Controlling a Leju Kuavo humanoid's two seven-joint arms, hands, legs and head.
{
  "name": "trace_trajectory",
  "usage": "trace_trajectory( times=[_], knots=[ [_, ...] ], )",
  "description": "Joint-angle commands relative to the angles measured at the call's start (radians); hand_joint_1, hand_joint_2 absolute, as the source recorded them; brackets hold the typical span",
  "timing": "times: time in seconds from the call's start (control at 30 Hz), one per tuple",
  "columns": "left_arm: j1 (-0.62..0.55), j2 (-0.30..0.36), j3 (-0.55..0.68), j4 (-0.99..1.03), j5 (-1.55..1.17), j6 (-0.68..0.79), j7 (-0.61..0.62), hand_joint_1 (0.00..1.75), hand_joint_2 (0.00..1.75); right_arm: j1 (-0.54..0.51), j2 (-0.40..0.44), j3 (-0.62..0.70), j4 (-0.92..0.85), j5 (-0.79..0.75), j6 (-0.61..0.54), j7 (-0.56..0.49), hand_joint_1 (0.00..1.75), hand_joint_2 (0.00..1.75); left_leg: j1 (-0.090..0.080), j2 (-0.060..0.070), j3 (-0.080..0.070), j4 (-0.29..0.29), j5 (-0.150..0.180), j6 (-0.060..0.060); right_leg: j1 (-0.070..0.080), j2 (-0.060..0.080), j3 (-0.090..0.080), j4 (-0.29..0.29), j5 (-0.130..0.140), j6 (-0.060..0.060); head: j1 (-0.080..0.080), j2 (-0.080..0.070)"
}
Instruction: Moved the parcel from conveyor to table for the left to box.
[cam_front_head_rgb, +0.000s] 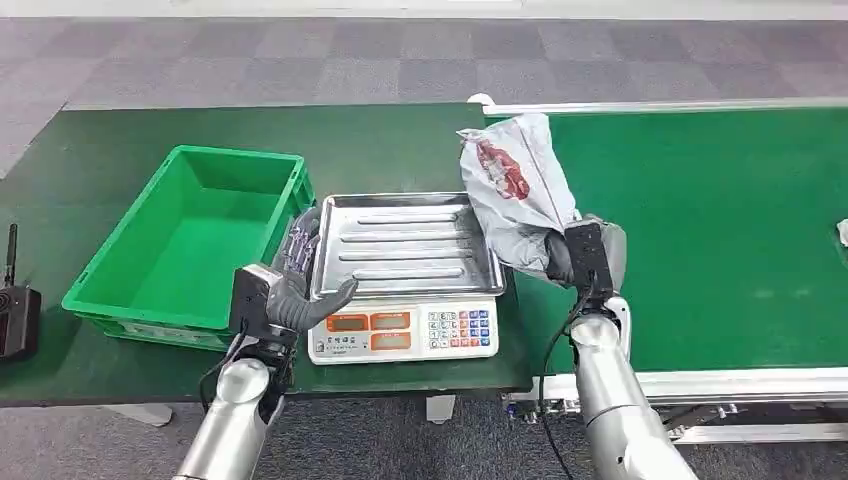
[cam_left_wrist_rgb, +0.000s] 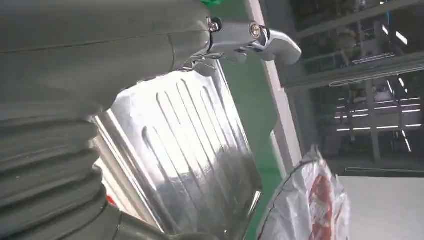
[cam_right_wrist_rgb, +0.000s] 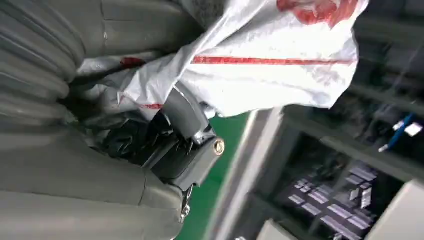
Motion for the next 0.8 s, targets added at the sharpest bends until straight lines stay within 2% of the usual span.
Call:
trace_trajectory(
  times=[0.03,0.1,0.2,0.4,0.43,0.67,0.8],
  knots=[
    [-0.06,0.042,0.021,0.075,0.003,0.009,-0.001,0.0,1.75,0.016,-0.026,0.322,-0.051,-0.027,0.039,0.05,1.75,1.75,0.0,0.002,0.001,-0.001,0.0,0.0,0.0,0.002,0.0,0.0,0.0,0.0,0.0,0.0],
    [-0.062,0.037,0.015,0.072,0.004,0.01,-0.001,0.0,1.75,0.012,0.001,0.407,-0.008,-0.02,0.039,0.065,1.75,1.75,0.0,0.003,0.001,-0.002,0.0,0.0,0.0,0.003,0.0,0.0,0.001,0.0,0.0,0.0],
    [-0.067,0.032,0.005,0.068,0.006,0.012,0.003,0.0,1.75,-0.009,0.017,0.467,0.04,-0.028,0.028,0.069,1.75,1.75,0.0,0.002,0.001,-0.001,0.0,0.0,0.0,0.001,-0.001,0.0,0.0,0.0,0.0,0.0],
    [-0.068,0.03,0.0,0.065,0.006,0.012,0.004,0.0,1.75,-0.017,0.027,0.482,0.05,-0.023,0.021,0.08,1.75,1.75,-0.001,0.001,0.0,-0.001,0.0,0.0,0.0,0.001,-0.001,0.0,0.0,0.0,0.0,0.0],
    [-0.045,0.033,-0.012,0.036,0.004,0.023,0.019,0.0,1.75,-0.032,0.008,0.52,0.078,-0.062,-0.019,0.093,0.0,1.75,-0.001,0.001,0.001,-0.002,0.001,0.0,-0.001,0.0,0.0,0.0,0.0,-0.001,0.0,0.0],
    [-0.029,0.044,-0.008,0.034,-0.009,0.031,0.024,0.0,1.75,-0.001,-0.046,0.521,-0.003,-0.221,0.083,0.089,0.0,1.75,0.0,-0.002,0.0,-0.002,0.001,0.0,0.0,-0.003,0.0,0.0,-0.001,0.0,0.0,0.0],
    [-0.049,0.053,-0.012,0.072,-0.043,0.049,0.029,0.0,1.75,0.043,-0.09,0.505,-0.127,-0.29,0.13,0.107,0.0,1.75,-0.001,-0.003,0.0,-0.002,0.001,0.0,-0.001,-0.004,0.0,0.0,-0.001,0.0,0.0,0.0]
  ],
)
